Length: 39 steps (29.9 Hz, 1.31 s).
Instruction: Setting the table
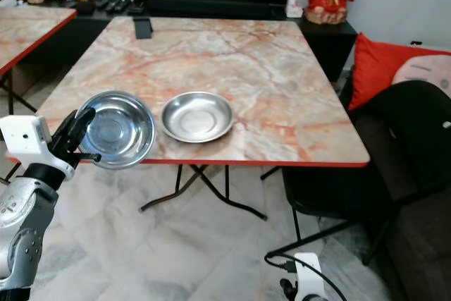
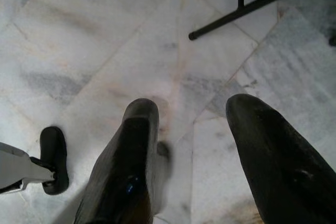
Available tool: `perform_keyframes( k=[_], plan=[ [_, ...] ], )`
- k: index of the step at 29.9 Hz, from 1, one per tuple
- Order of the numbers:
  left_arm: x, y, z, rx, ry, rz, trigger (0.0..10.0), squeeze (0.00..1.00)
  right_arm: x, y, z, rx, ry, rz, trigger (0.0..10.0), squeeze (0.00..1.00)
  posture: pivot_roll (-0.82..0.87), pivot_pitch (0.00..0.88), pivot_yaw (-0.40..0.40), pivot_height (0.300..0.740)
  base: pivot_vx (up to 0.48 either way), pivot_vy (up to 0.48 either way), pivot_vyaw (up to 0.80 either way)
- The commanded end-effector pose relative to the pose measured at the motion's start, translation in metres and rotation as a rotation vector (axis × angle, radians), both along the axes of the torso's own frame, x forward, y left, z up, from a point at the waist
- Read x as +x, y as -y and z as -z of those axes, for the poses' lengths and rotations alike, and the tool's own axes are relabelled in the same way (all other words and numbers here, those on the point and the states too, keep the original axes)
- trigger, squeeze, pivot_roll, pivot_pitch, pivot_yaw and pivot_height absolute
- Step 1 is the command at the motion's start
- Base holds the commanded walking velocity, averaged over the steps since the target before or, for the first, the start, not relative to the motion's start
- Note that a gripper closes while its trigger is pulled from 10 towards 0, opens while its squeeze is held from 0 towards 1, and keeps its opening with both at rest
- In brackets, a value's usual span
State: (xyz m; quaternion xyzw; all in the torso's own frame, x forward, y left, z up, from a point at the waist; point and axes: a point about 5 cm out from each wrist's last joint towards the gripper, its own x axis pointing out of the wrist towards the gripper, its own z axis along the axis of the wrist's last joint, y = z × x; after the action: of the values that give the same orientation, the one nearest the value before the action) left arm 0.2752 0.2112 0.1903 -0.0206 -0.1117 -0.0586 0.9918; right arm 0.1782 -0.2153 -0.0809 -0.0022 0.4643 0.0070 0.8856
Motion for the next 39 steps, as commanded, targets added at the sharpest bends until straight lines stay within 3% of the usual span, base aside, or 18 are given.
perform_keyframes(
  k=[1,8,20,39],
  plan=[
    [0.0008,0.0085,-0.0003,-0.008,-0.016,0.053,10.0,0.0,-0.0022,0.0045,0.0002,-0.007,-0.006,0.015,10.0,0.0,0.01,0.0,-0.023,0.707,0.0,0.0,0.0],
    [0.0004,0.0045,0.0018,-0.081,-0.033,0.052,10.0,0.0,-0.0012,0.004,-0.0001,-0.005,-0.004,0.018,10.0,0.0,0.01,0.0,-0.021,0.707,0.0,0.0,0.0],
    [0.0057,0.0058,-0.0046,-0.107,-0.01,0.051,10.0,0.0,0.0001,0.0024,-0.0005,0.01,0.009,0.045,10.0,0.0,0.0,0.0,-0.012,0.707,0.0,0.0,0.0],
    [0.0087,0.0105,-0.0059,-0.129,-0.003,0.058,10.0,0.0,0.0016,0.0029,-0.0014,0.004,0.016,0.037,10.0,0.0,0.0,0.0,-0.017,0.707,0.316,0.0,-0.11]
  ],
)
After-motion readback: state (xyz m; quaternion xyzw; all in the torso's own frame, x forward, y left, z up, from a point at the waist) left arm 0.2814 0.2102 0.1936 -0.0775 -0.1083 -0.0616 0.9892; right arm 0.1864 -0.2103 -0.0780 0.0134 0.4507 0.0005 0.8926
